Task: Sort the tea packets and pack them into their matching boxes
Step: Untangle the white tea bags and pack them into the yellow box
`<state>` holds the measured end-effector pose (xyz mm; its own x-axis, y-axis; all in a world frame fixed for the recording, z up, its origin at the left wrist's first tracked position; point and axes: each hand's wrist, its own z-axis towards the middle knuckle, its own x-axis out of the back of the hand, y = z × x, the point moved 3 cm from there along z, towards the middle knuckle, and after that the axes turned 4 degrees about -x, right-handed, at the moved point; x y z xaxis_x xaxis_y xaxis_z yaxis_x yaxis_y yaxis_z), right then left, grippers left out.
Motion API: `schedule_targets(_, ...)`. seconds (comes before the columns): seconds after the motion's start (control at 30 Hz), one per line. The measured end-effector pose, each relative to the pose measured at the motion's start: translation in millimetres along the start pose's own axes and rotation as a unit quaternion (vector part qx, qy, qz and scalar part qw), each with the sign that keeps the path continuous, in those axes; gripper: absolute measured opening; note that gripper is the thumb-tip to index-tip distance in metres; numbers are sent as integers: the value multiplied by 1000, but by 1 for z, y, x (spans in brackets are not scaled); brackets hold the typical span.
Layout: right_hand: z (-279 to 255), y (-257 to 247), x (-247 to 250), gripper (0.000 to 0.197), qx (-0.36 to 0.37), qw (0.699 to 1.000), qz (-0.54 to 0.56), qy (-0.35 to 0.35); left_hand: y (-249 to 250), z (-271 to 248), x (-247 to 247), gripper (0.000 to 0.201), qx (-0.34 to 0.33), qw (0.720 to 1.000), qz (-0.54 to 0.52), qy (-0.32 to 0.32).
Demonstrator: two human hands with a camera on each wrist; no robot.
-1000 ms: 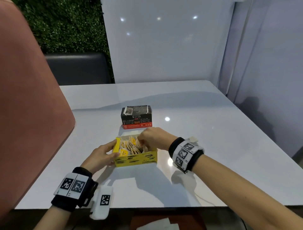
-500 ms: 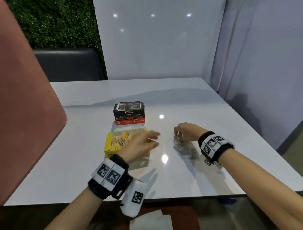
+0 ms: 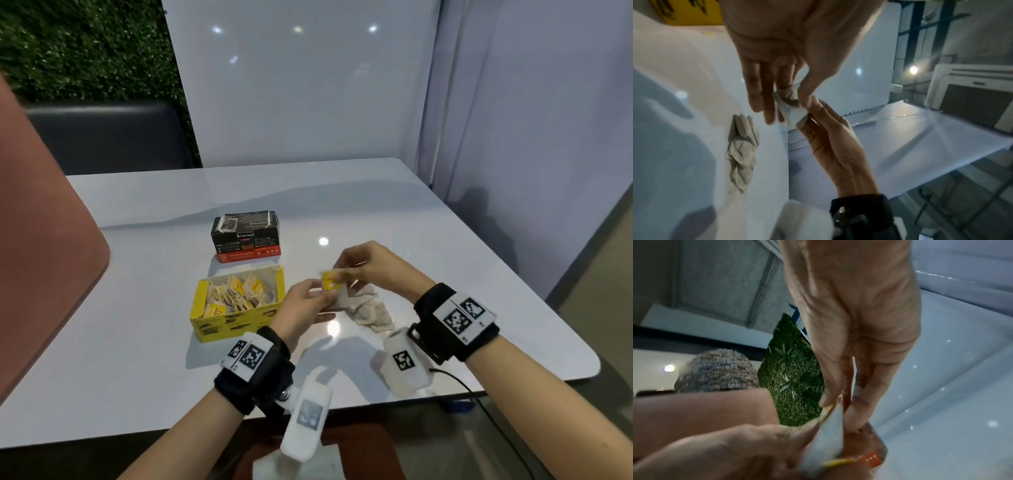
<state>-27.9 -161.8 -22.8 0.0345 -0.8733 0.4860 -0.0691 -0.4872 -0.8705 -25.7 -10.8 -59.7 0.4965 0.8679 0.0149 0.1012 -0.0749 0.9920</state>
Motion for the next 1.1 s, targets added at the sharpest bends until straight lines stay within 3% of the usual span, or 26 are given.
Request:
schedule_targets(0.07,8,7,1,15,-17,999,-20,29,-3,-5,3,15,-1,1000,-22,-10)
schedule_targets(0.13,20,17,3,14,-42,985,-165,37,-7,-10,7,12,6,999,-29,-22)
schedule_targets(0.2,29,28,-4,19,-73,922,-379,-9,-12,-15,10,12,17,999,-35,-33)
schedule_targets(0.27,31,36,-13,28,-80,865,-491,-63,-15,-18,14,16,26,998,-42,-41)
schedule_targets(0.5,35,39,-16,25,-9,820,-573,-14,-19,-18,15,18,42,998,-26,-50)
schedule_targets(0.7,37,48,-4,21,-13,854,-515,-76,-28,-16,14,22,62,995,-70,-38)
schedule_targets(0.77,34,51,-2,29,-11,846,-524,-99,-28,-17,13,21,70,992,-90,-44)
schedule_targets(0.9,33,56,-4,27,13,833,-549,-66,-28,-18,14,19,72,991,-105,-51)
schedule_targets(1.0,35,51,4,26,-19,871,-490,-10,-29,-19,18,19,71,991,-105,-40)
schedule_targets(1.1,30,41,21,26,-37,938,-338,75,-31,-20,23,19,71,992,-101,-33)
